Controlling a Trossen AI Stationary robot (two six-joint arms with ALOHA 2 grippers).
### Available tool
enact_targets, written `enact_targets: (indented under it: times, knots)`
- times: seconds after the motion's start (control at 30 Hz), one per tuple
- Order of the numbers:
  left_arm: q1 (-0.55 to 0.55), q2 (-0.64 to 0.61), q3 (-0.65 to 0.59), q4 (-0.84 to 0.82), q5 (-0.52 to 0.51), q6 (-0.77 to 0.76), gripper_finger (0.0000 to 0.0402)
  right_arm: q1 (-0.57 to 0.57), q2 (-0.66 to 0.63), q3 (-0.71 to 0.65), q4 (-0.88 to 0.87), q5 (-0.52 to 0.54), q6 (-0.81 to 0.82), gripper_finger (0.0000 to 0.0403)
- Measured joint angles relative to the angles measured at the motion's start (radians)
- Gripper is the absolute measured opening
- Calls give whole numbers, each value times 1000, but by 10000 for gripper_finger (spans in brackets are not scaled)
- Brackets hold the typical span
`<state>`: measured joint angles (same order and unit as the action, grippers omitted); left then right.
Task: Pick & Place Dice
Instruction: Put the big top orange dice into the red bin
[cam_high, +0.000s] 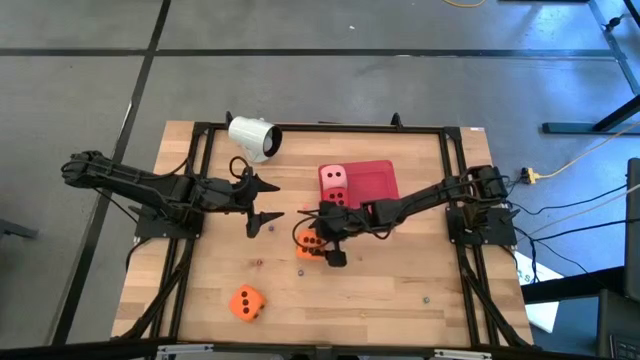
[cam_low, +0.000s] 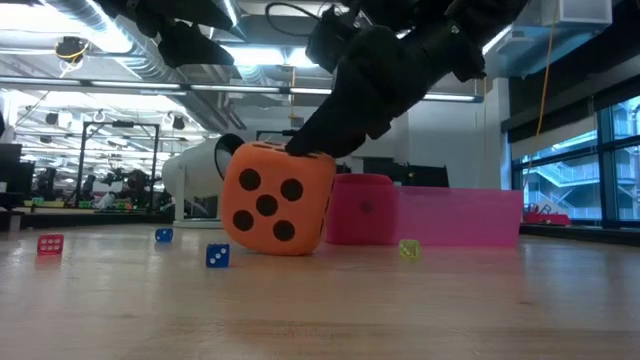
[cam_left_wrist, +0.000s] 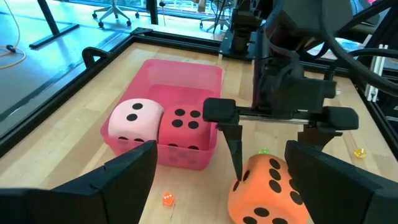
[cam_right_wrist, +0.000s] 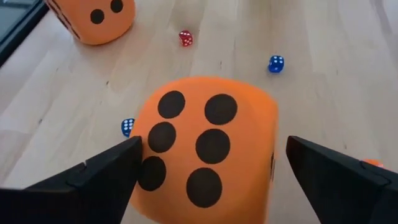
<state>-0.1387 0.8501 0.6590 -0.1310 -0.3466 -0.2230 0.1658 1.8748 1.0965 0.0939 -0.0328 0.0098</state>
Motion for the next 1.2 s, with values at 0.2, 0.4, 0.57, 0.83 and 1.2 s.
enact_targets:
  times: [0.2,0.4,0.57,0.83,1.2]
  knots:
    - [0,0,0,0,0,0,347,0,1,134,-200,6,-25,397]
    - [0,0,0,0,0,0,347,10,1,193,-261,92,-36,397]
    - [0,0,0,0,0,0,347,28,9,196,-259,131,19,397]
    - [0,0,0,0,0,0,347,72,40,196,-258,403,116,397]
    - [0,0,0,0,0,0,347,82,46,196,-207,444,162,399]
